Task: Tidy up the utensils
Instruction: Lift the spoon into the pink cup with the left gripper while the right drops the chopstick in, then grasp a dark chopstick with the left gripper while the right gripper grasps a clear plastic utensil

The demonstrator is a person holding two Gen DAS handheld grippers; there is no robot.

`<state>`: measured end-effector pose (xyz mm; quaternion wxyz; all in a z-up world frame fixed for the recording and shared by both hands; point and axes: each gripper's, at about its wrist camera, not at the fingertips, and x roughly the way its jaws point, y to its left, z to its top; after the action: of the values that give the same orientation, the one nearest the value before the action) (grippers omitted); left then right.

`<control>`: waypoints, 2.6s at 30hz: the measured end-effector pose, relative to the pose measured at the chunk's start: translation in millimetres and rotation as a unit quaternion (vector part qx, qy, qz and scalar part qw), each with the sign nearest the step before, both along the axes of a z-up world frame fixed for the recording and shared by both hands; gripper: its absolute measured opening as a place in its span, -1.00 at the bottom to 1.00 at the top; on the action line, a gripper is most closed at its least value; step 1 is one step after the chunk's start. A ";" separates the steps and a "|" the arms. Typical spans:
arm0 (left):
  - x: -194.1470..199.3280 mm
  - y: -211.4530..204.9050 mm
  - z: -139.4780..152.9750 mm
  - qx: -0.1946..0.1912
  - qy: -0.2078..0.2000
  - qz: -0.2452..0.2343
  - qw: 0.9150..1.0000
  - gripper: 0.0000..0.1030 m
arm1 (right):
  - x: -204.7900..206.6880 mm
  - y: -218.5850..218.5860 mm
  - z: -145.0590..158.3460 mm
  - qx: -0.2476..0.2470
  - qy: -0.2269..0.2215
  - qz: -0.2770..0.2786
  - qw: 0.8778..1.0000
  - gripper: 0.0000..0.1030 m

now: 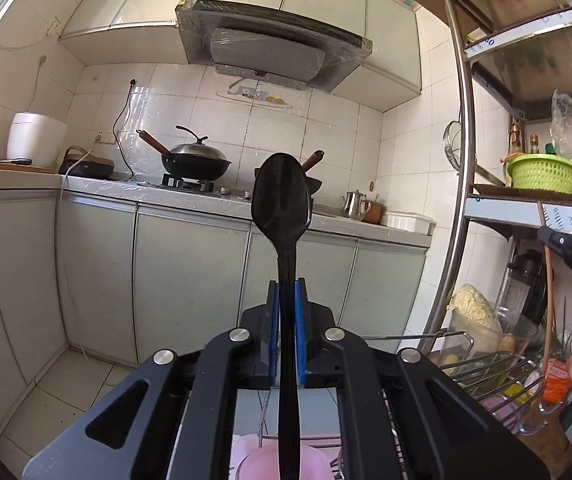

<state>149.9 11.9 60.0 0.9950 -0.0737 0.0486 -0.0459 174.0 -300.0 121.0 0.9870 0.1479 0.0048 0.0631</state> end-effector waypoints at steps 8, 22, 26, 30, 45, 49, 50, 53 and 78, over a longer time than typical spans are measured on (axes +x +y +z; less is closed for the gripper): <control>5.1 5.5 -25.3 -0.004 0.030 0.003 1.000 -0.88 | 11.1 5.3 -22.7 -0.004 0.020 0.004 1.000 -0.87; -11.9 18.7 -47.6 -0.025 0.130 -0.034 0.991 -0.88 | -8.6 6.7 -63.6 -0.015 0.173 0.035 0.984 -0.87; -6.5 25.0 -48.3 -0.035 0.166 -0.040 0.985 -0.88 | -7.7 3.8 -72.5 -0.014 0.198 0.037 0.980 -0.87; 0.1 30.8 -49.7 -0.058 0.201 -0.050 0.977 -0.88 | -9.1 3.0 -68.4 -0.017 0.208 0.037 0.977 -0.86; 7.0 34.2 -51.3 -0.047 0.261 -0.026 0.964 -0.41 | -15.4 3.2 -75.5 -0.005 0.244 0.057 0.968 -0.56; 4.3 36.9 -49.6 -0.050 0.271 -0.026 0.961 -0.31 | -24.3 0.4 -76.5 -0.006 0.250 0.056 0.967 -0.55; 3.0 37.4 -49.0 -0.049 0.273 -0.024 0.960 -0.31 | -27.3 -0.9 -76.8 -0.005 0.251 0.056 0.966 -0.55; -3.6 40.9 -47.4 -0.054 0.278 -0.024 0.959 -0.30 | -40.2 -6.9 -78.6 0.003 0.255 0.053 0.966 -0.54; -71.8 -7.0 -117.1 -0.048 0.412 -0.124 0.901 -0.41 | -100.5 4.7 -170.1 0.019 0.394 0.103 0.913 -0.53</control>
<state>78.1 4.9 -57.1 0.8674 -0.1273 0.4610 -0.1370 73.5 -295.3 -49.0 0.8898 0.1779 0.4078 0.1011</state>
